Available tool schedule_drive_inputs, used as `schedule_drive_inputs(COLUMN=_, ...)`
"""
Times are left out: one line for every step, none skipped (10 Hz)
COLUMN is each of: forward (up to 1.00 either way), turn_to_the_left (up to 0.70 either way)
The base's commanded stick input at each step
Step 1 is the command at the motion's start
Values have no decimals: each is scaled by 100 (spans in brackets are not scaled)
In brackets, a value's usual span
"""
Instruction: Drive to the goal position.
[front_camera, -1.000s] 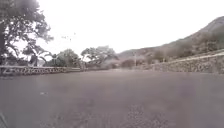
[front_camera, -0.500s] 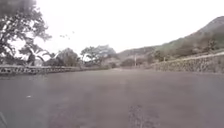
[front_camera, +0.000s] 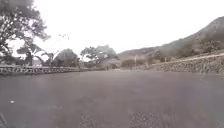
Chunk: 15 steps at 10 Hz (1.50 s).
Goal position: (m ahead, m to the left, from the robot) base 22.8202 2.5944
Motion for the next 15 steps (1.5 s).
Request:
schedule_drive_inputs(forward=70, turn_to_the_left=0)
schedule_drive_inputs(forward=70, turn_to_the_left=0)
schedule_drive_inputs(forward=70, turn_to_the_left=0)
schedule_drive_inputs(forward=70, turn_to_the_left=0)
schedule_drive_inputs(forward=70, turn_to_the_left=0)
schedule_drive_inputs(forward=70, turn_to_the_left=0)
schedule_drive_inputs(forward=70, turn_to_the_left=0)
schedule_drive_inputs(forward=70, turn_to_the_left=0)
schedule_drive_inputs(forward=70, turn_to_the_left=0)
schedule_drive_inputs(forward=70, turn_to_the_left=0)
schedule_drive_inputs(forward=70, turn_to_the_left=0)
schedule_drive_inputs(forward=70, turn_to_the_left=0)
schedule_drive_inputs(forward=70, turn_to_the_left=0)
schedule_drive_inputs(forward=70, turn_to_the_left=25)
schedule_drive_inputs(forward=70, turn_to_the_left=13)
